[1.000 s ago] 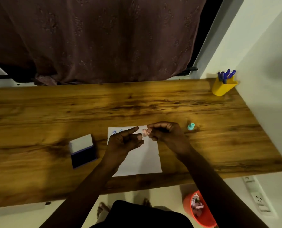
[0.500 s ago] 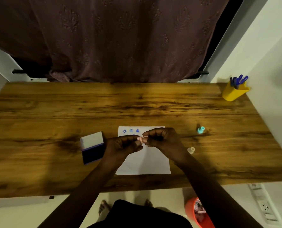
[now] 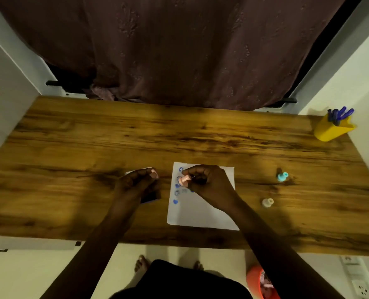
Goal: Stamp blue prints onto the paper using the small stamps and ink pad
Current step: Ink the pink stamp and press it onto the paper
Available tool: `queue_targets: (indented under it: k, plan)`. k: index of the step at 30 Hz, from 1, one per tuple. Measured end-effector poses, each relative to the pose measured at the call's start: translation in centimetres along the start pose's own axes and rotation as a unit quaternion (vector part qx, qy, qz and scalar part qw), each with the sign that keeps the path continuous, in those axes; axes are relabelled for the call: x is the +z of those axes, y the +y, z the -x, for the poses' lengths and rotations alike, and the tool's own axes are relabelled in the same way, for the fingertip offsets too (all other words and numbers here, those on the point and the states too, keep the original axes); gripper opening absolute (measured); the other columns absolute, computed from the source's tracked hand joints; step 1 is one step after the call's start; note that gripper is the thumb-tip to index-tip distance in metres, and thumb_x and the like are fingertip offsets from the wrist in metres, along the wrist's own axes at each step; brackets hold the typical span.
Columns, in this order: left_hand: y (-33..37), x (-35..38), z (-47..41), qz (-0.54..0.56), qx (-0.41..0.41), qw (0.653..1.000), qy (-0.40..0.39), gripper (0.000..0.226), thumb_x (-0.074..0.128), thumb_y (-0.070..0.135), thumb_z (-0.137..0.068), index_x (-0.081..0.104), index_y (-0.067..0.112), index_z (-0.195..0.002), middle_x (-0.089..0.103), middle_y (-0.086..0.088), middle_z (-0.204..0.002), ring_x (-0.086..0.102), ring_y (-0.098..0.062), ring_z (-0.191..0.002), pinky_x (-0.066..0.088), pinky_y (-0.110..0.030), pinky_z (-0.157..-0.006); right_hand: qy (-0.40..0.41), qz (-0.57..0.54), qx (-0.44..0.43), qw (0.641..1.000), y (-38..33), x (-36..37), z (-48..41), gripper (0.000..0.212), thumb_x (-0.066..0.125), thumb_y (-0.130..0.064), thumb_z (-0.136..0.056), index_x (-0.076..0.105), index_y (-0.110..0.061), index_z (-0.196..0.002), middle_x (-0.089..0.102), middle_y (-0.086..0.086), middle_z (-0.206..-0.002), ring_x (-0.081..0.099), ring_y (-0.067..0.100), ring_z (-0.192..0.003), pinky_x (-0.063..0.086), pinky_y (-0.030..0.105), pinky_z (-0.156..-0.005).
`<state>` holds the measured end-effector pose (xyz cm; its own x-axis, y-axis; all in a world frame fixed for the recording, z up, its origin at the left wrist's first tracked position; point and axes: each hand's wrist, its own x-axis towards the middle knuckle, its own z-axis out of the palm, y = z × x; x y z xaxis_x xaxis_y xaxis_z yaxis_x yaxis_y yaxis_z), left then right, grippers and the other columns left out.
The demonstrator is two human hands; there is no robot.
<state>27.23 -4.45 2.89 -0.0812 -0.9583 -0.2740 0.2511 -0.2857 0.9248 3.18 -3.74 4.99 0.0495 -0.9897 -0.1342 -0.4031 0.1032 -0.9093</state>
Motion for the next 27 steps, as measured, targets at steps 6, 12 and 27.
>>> queue_targets:
  k: [6, 12, 27]
  plan:
    - [0.0, -3.7, -0.4, 0.025, 0.035, 0.999, 0.021, 0.019, 0.072, 0.011, -0.094, 0.075, 0.005, -0.111, 0.077, -0.015, -0.106, 0.074, -0.030, -0.104, 0.061, -0.041, -0.093, -0.037, 0.110, -0.044, 0.992, -0.8, 5.4, -1.5, 0.023, 0.078, -0.036, -0.088, 0.074, -0.026, -0.108, 0.077, -0.012, -0.101, 0.071, 0.001, -0.091, 0.053, 0.011, -0.076]
    - [0.5, -5.3, 0.2, 0.043, 0.043, 0.998, 0.036, 0.026, 0.077, 0.019, -0.086, 0.076, 0.003, -0.107, 0.076, -0.015, -0.101, 0.072, -0.028, -0.099, 0.060, -0.043, -0.093, -0.045, 0.194, -0.108, 0.974, -1.3, 9.8, -3.1, 0.014, 0.067, -0.026, -0.096, 0.076, -0.019, -0.105, 0.078, -0.001, -0.102, 0.071, 0.012, -0.090, 0.053, 0.019, -0.075]
    - [0.2, -7.5, 0.4, 0.042, 0.033, 0.997, 0.051, 0.031, 0.074, 0.014, -0.086, 0.073, -0.003, -0.112, 0.072, -0.026, -0.110, 0.069, -0.040, -0.103, 0.055, -0.054, -0.097, -0.051, 0.299, -0.086, 0.949, -0.2, 14.3, -3.9, 0.022, 0.070, -0.021, -0.095, 0.072, -0.015, -0.115, 0.074, 0.012, -0.117, 0.071, 0.027, -0.110, 0.055, 0.035, -0.096]
